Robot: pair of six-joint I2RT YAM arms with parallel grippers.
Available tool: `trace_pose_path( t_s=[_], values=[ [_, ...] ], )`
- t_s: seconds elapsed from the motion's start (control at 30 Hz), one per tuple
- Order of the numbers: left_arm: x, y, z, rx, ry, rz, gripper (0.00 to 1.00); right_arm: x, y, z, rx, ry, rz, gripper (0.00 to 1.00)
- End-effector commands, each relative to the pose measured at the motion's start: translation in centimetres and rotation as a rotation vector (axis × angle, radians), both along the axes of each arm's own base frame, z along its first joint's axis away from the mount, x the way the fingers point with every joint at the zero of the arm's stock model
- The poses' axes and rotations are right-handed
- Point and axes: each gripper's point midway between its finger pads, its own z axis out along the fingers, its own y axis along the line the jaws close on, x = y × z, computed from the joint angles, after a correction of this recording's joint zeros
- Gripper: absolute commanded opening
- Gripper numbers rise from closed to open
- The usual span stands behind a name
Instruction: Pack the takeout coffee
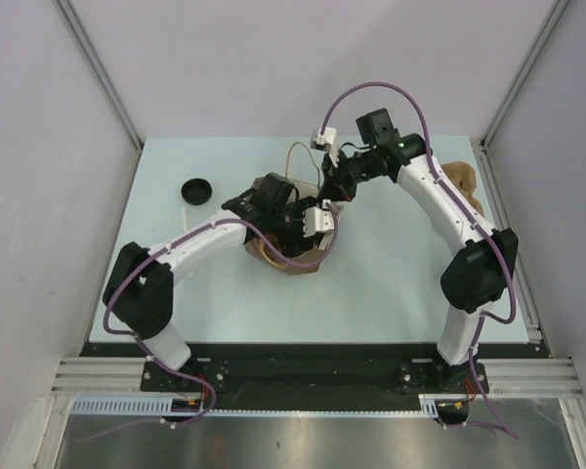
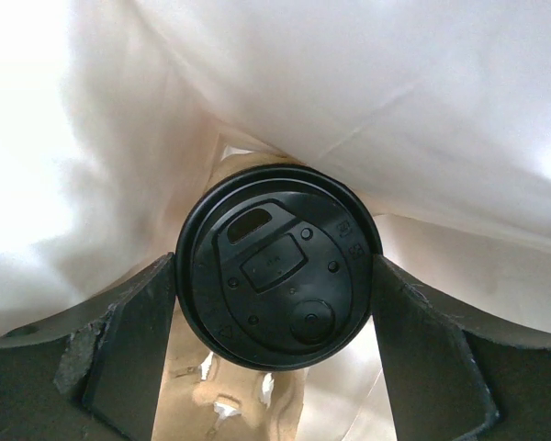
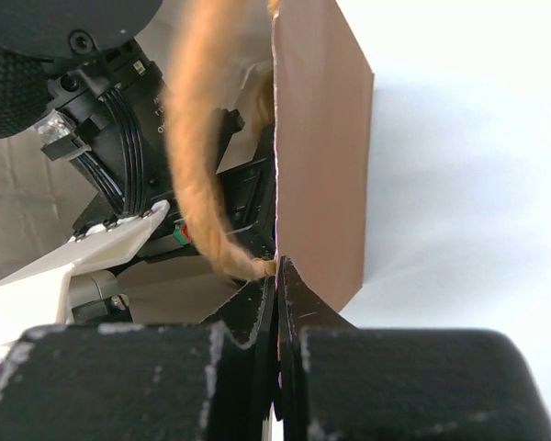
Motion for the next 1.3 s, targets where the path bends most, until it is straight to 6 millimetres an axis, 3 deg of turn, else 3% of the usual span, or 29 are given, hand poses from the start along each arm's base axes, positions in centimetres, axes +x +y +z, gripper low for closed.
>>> trace_pose_path(
  t_s=[0.0,0.43,0.6,0.83,1.03,1.27],
  values=[
    [0.5,2.3,-4.4,0.109,0.15,0.087,0.0,-1.2,0.7,1.1,0.045,0.051,0.058,0.0],
    [0.4,4.0,-8.2,0.191,0.204,0.119,0.0,-0.4,0.1,0.0,0.027,0.087,0.044,0.0],
    [0.6,4.6,-8.7,0.205,0.203,0.138,0.02,-0.1,-0.1,-0.2,0.019,0.086,0.039,0.0],
    [1.5,3.0,-3.7,0.087,0.157,0.151,0.58,-0.2,-0.3,-0.2,0.013,0.087,0.045,0.0],
    [2.2,2.2,-0.6,0.025,0.112,0.166,0.82,0.0,-0.2,-0.2,0.014,0.083,0.045,0.0],
    [2.7,1.3,2.4,-0.038,0.092,0.172,0.94,0.1,-0.1,0.0,0.006,0.075,0.045,0.0]
  ],
)
